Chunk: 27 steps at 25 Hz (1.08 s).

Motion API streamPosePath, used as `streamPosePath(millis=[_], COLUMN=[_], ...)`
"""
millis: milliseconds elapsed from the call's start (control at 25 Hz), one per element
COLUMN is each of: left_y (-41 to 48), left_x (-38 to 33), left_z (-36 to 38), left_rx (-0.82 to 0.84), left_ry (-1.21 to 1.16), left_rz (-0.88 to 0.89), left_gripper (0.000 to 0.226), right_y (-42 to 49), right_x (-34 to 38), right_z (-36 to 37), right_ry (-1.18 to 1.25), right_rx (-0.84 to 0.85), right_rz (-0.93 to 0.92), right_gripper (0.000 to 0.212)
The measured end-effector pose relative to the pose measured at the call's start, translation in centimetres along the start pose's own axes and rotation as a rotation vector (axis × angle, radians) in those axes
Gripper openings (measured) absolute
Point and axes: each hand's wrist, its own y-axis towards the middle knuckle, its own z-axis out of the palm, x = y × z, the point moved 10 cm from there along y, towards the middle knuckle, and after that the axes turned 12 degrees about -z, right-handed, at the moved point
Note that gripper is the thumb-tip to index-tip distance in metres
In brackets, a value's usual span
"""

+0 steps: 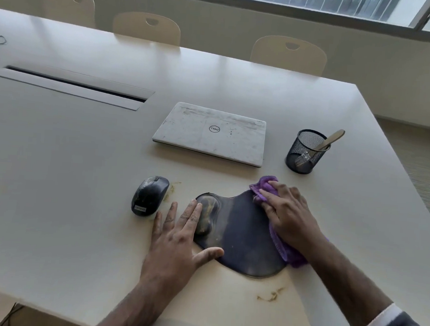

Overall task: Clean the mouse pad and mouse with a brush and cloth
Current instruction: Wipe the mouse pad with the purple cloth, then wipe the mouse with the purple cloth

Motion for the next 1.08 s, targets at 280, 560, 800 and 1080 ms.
streamPosePath(millis=[280, 560, 800, 1080], left_y=[-0.6, 1.3, 7.6, 9.2], left_x=[-0.5, 8.9, 13.5, 12.3], left_z=[-0.4, -8.9, -7.3, -6.1], left_rx=[0.009, -0.203, 0.162, 0.306], left_ry=[-0.039, -0.319, -0.128, -0.347], left_rz=[0.05, 0.135, 0.323, 0.411], left_gripper=[0.108, 0.099, 0.131, 0.138], right_y=[1.1, 3.2, 6.5, 10.2], right_x=[0.1, 9.9, 18.1, 22.3], right_z=[-0.9, -2.0, 0.2, 1.1], right_ry=[0.128, 0.286, 0.315, 0.226], right_rx=[-0.102, -0.206, -0.188, -0.131], right_rz=[0.084, 0.141, 0.269, 0.375], right_gripper=[0.042, 0.052, 0.045, 0.046])
